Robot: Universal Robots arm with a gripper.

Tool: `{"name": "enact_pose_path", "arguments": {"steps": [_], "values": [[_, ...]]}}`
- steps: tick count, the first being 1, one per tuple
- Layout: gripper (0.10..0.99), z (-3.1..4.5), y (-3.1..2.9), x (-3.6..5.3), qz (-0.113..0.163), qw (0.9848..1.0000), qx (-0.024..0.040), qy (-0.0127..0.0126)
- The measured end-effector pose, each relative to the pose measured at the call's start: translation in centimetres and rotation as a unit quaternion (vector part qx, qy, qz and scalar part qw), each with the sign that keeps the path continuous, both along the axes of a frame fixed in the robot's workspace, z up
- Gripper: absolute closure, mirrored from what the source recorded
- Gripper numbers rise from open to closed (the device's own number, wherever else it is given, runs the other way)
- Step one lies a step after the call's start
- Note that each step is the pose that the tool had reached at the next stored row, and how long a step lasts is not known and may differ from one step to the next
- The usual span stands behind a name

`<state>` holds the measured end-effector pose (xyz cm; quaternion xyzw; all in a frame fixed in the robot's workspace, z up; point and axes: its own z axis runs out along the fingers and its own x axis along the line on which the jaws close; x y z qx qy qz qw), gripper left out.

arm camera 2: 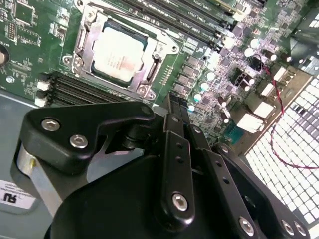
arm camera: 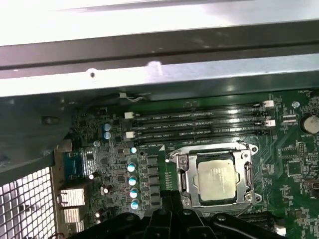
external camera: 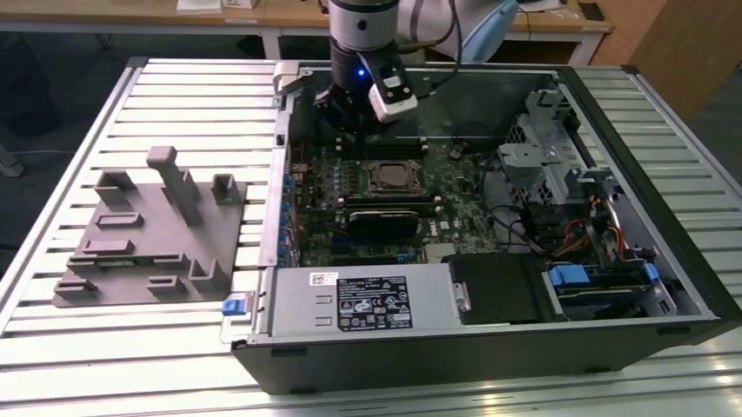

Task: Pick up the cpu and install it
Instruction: 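Install the first cpu locking lever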

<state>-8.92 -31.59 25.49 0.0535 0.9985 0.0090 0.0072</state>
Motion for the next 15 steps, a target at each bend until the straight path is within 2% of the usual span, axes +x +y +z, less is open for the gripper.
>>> {"name": "enact_pose_path", "arguments": {"steps": [2,3,10,15], "values": [[0.980,0.00,0.09,-0.27,0.000,1.0000,0.0000,-0.0029],[0.980,-0.01,0.22,-0.34,0.000,1.0000,0.0002,-0.0034],[0.980,0.00,1.51,-0.91,0.000,1.0000,0.0000,-0.0037],[0.980,0.00,2.08,-1.20,0.000,1.0000,0.0001,-0.0044]]}}
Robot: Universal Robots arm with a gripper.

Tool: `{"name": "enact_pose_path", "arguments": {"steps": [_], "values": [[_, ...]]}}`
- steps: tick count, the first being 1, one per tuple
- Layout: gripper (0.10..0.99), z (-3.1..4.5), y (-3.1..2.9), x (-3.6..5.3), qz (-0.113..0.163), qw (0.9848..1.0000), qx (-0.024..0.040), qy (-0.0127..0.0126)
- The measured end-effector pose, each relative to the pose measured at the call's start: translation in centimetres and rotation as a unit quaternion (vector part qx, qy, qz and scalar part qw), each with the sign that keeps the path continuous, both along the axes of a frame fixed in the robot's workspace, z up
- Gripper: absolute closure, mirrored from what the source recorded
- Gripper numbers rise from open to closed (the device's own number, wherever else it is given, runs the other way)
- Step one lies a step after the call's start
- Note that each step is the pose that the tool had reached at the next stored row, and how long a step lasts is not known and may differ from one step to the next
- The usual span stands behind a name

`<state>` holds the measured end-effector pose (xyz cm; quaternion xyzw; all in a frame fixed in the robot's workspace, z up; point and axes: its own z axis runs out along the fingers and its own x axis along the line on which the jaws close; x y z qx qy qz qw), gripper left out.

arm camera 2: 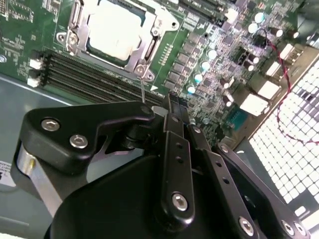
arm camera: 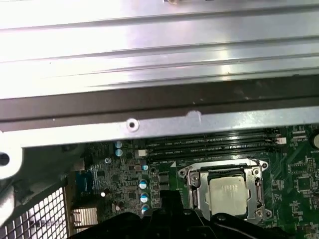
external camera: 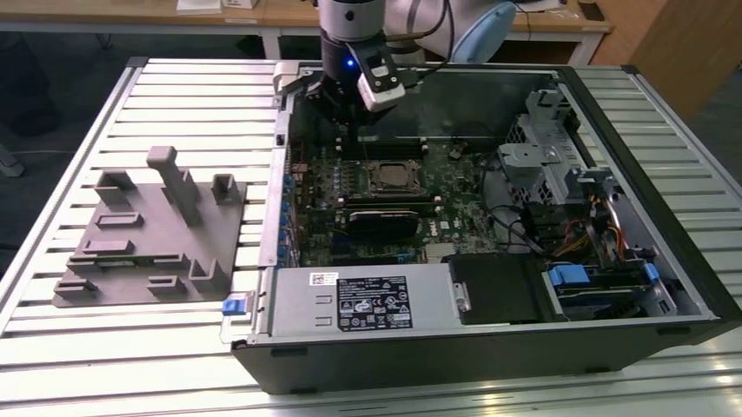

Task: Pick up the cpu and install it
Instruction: 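Install the first cpu locking lever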

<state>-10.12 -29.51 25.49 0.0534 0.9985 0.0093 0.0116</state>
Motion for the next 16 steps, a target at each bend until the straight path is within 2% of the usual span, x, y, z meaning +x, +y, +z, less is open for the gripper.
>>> {"name": "enact_pose_path", "arguments": {"steps": [6,16], "values": [[0.980,0.00,0.47,0.05,0.001,1.0000,0.0000,0.0000],[0.980,0.01,0.53,1.09,0.001,1.0000,0.0001,0.0000]]}}
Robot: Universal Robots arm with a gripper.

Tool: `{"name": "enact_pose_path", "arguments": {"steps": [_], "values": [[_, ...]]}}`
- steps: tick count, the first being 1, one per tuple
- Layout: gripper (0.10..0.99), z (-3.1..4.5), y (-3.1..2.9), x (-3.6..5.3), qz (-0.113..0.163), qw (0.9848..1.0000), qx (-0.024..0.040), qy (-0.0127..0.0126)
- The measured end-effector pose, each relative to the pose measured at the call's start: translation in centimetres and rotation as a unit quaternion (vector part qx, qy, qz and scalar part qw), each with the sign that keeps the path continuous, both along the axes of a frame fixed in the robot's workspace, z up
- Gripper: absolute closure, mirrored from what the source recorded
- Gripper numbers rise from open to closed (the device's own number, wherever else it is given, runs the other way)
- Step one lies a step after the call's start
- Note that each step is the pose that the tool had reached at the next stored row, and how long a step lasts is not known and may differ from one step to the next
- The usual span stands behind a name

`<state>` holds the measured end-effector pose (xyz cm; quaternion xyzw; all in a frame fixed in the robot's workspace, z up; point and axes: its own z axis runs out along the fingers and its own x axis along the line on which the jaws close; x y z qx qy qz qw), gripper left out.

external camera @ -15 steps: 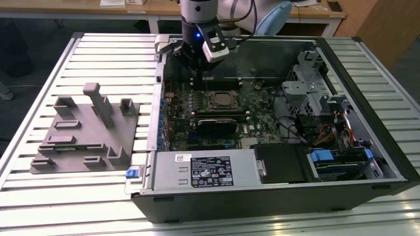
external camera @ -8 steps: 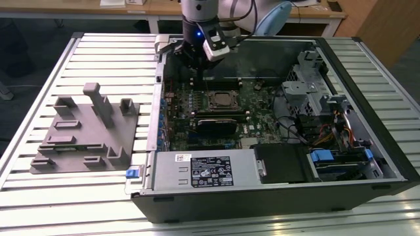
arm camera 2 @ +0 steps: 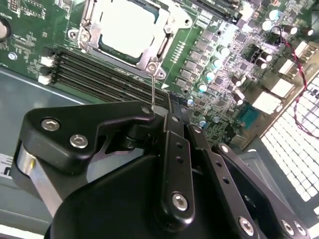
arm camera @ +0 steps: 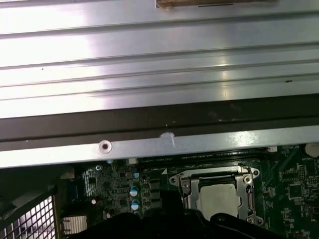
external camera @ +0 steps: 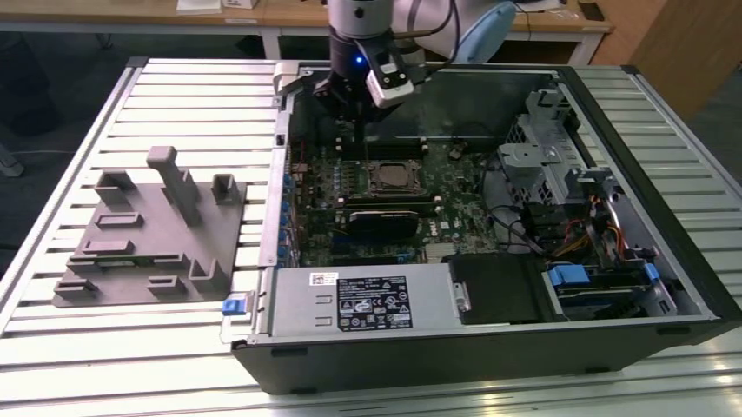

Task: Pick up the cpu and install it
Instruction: 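Install the first cpu locking lever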

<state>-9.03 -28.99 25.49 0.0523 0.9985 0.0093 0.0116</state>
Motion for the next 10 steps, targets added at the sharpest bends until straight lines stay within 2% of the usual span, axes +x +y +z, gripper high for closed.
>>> {"name": "enact_pose_path", "arguments": {"steps": [5,10], "values": [[0.980,-0.01,0.00,1.16,0.000,1.0000,0.0000,0.0001],[0.980,-0.03,0.00,1.36,0.000,1.0000,0.0008,0.0000]]}}
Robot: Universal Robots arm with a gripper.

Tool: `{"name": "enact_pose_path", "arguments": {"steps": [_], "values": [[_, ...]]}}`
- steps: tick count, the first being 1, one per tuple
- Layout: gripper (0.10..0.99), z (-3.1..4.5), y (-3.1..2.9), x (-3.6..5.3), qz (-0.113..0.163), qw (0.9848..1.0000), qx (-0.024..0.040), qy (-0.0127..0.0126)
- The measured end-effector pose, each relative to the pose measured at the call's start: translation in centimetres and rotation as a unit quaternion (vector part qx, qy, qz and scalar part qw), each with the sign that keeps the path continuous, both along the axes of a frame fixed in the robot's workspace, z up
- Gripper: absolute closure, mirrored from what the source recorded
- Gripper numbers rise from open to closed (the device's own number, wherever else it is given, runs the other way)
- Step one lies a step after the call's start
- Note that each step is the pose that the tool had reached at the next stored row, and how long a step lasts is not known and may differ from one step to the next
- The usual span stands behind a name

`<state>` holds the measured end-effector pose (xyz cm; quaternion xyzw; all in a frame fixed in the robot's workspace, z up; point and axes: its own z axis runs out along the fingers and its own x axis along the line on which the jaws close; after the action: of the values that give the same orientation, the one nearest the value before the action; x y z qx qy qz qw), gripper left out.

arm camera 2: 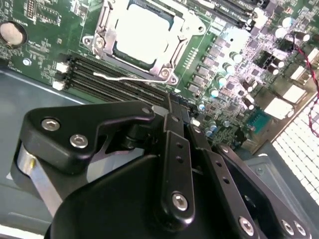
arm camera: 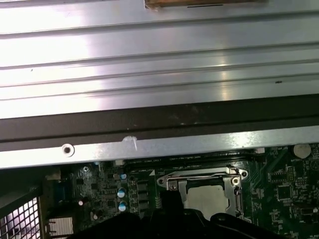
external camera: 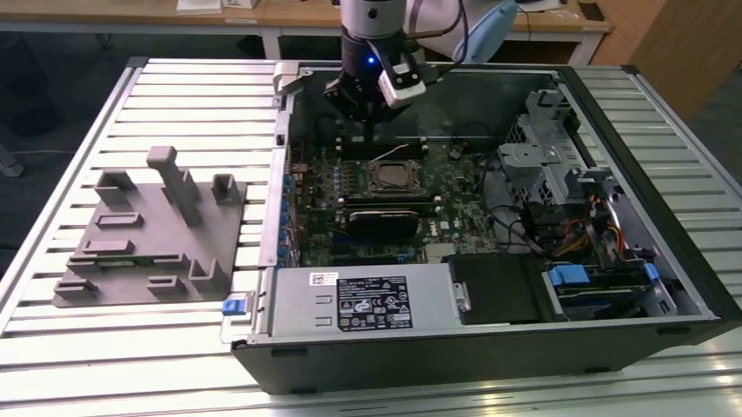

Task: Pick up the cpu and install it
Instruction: 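Install the first cpu locking lever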

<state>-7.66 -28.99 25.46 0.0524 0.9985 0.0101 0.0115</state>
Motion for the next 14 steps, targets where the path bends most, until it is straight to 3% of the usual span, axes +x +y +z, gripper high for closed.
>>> {"name": "enact_pose_path", "arguments": {"steps": [3,14], "values": [[0.980,-0.04,-0.08,0.01,0.000,0.9999,0.0171,0.0000],[0.980,-0.69,-0.14,0.71,0.009,0.9998,0.0180,0.0002]]}}
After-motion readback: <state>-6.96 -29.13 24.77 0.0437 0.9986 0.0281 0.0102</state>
